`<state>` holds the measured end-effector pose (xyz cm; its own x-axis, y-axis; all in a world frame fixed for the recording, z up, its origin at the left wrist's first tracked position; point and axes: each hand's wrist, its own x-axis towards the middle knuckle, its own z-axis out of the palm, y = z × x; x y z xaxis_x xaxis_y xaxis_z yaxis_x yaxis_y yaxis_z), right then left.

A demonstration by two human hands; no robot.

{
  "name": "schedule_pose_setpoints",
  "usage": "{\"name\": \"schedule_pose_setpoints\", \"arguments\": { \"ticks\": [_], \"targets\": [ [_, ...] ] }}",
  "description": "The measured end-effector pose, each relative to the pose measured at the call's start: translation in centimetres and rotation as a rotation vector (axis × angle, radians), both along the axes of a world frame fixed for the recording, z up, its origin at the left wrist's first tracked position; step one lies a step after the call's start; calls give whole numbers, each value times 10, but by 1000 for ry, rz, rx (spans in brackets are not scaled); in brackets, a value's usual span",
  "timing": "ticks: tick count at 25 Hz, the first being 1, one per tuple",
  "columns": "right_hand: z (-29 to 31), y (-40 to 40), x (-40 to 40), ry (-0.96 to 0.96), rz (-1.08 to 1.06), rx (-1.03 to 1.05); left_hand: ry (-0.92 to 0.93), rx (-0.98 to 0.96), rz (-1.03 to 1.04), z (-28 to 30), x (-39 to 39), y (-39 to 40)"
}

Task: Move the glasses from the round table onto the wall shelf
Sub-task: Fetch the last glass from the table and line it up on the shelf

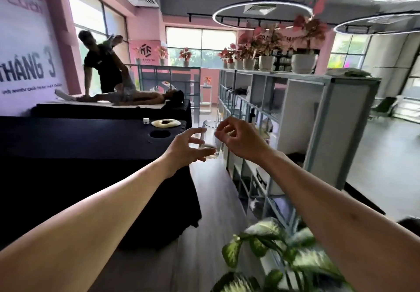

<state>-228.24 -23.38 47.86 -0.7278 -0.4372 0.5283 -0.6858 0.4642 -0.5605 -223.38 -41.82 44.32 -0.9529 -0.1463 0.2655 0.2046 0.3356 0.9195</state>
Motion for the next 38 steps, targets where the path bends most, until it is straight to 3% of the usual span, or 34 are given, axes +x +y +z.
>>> {"name": "schedule_pose_setpoints", "arguments": {
  "ticks": [6,12,22,38],
  "targets": [
    [14,-139,-117,29,195,13,33,5,240,9,-76,-119],
    [17,-320,-147,11,503,9,3,-10,526,12,-57,-267],
    [5,-631,-54,-12,953,-6,-16,-50,953,0,79,-513],
    [11,-980,73,17,1247,22,-30,-64,1271,-4,217,-818]
  ]
}}
